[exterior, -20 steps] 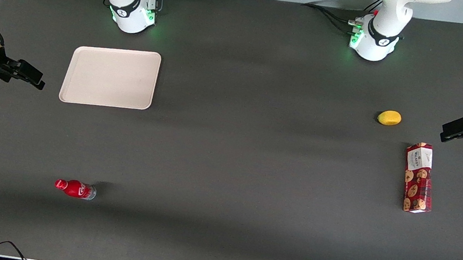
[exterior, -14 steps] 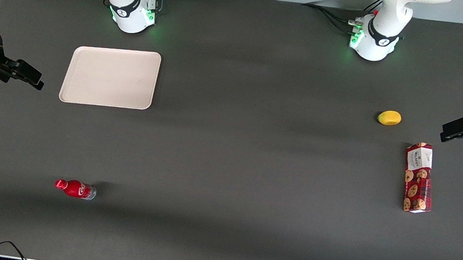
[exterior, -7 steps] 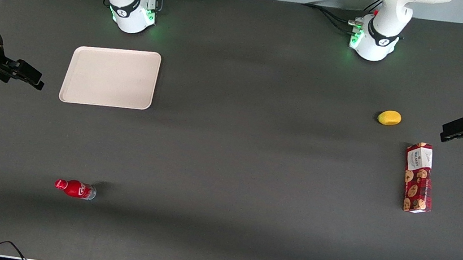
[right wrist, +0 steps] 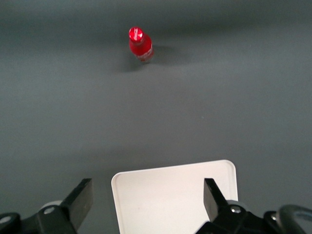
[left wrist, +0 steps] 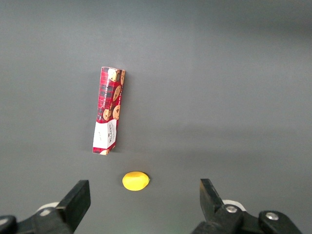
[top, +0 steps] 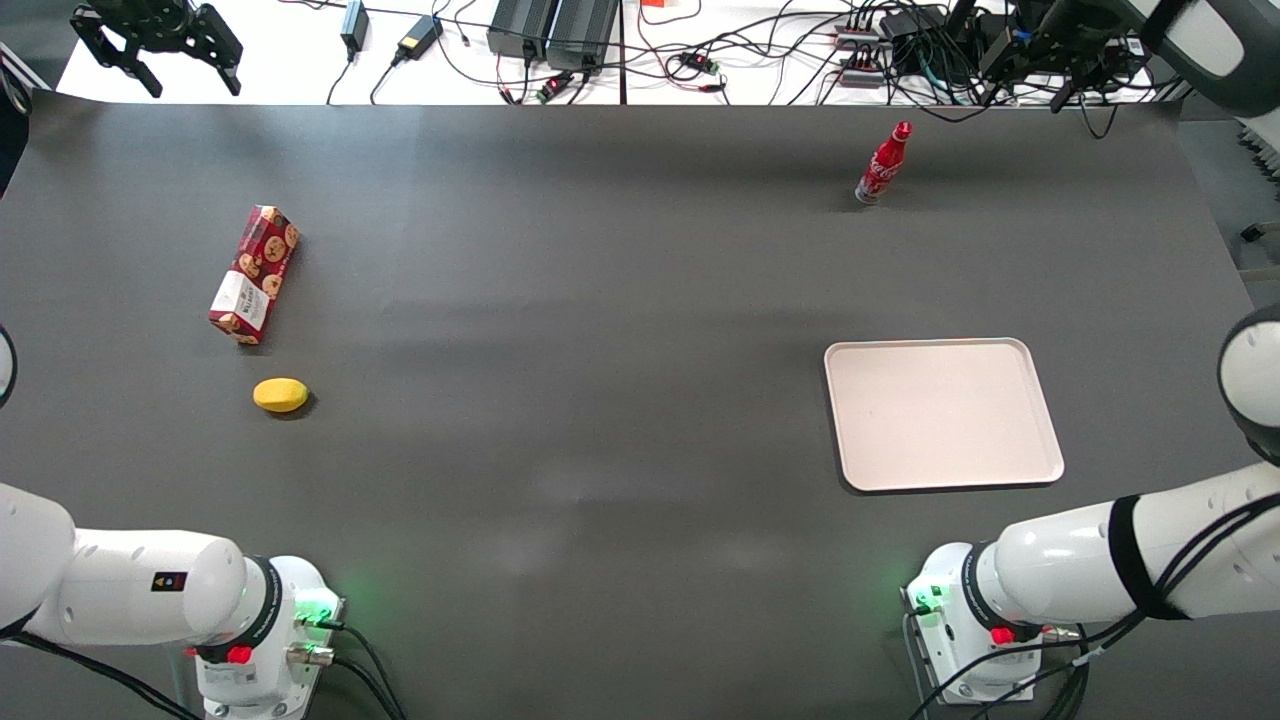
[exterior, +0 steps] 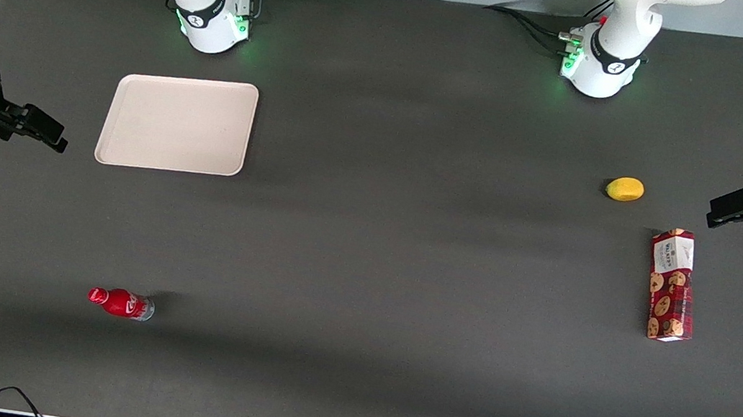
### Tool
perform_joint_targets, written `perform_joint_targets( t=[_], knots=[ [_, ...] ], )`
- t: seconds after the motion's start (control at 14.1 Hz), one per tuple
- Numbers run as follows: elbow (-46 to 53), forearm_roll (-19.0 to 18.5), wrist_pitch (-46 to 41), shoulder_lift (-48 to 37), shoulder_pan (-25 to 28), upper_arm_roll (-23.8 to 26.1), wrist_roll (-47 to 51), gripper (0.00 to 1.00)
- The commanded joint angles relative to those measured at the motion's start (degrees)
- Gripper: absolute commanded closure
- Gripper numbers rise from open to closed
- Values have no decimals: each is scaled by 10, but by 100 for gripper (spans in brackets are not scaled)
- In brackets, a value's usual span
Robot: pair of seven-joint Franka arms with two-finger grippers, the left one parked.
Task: Place coke bottle on tray
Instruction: 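Move the open right gripper down over the red Coca-Cola bottle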
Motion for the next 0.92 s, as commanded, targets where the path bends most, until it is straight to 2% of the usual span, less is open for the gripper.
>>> perform_joint_targets(
  t=[0.0, 0.21, 0.5, 0.71, 0.85],
  knots=[
    [97, -8, -10, 90, 0, 2, -25, 0],
    [132, -7, -1, 154, 5, 2, -26, 0],
    [143, -6, 74, 217, 10, 6, -27, 0],
    [157, -1, 114, 256, 9, 6, -101, 0],
    [183, 35, 115, 290, 4, 4, -131, 0]
  ],
)
